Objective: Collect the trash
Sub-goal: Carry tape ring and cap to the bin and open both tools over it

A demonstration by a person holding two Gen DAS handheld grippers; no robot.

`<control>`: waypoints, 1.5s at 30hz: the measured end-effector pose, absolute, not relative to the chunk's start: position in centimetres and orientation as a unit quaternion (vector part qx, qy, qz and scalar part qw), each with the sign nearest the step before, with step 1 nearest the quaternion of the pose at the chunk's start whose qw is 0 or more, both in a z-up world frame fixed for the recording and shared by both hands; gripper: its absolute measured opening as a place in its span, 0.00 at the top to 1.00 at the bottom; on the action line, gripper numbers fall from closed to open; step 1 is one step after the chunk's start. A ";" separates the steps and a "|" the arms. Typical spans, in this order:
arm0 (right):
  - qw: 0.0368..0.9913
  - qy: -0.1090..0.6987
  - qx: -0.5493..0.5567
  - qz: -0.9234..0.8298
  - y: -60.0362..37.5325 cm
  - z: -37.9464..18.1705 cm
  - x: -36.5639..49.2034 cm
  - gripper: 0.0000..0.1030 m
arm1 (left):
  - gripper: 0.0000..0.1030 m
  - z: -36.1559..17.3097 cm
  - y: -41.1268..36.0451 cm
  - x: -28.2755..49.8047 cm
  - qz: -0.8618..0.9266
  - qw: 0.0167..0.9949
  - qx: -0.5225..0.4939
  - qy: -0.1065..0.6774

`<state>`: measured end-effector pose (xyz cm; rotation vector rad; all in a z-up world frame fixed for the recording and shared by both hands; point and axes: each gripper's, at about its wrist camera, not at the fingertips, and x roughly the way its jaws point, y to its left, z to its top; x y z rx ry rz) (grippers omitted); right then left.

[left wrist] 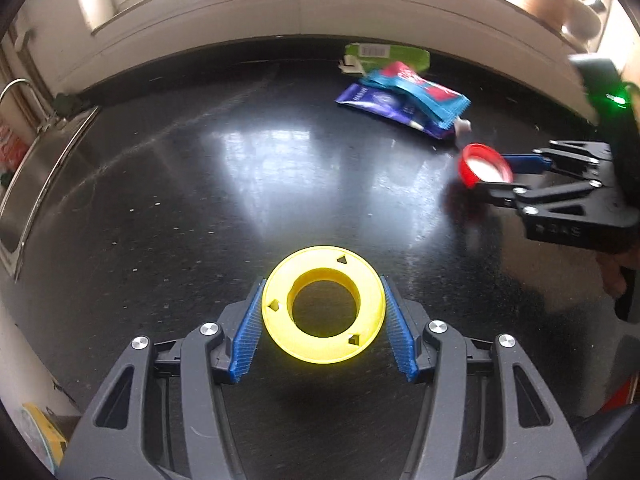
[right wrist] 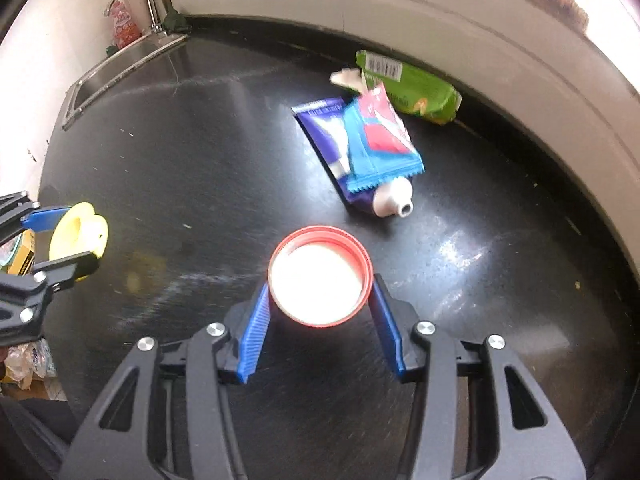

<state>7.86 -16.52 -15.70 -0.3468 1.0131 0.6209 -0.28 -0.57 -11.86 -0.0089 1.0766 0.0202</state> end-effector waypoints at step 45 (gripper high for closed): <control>0.563 0.473 -0.315 0.600 36.1 -15.4 -20.1 0.52 | 0.47 -16.5 36.1 -32.5 0.315 0.797 -0.232 0.460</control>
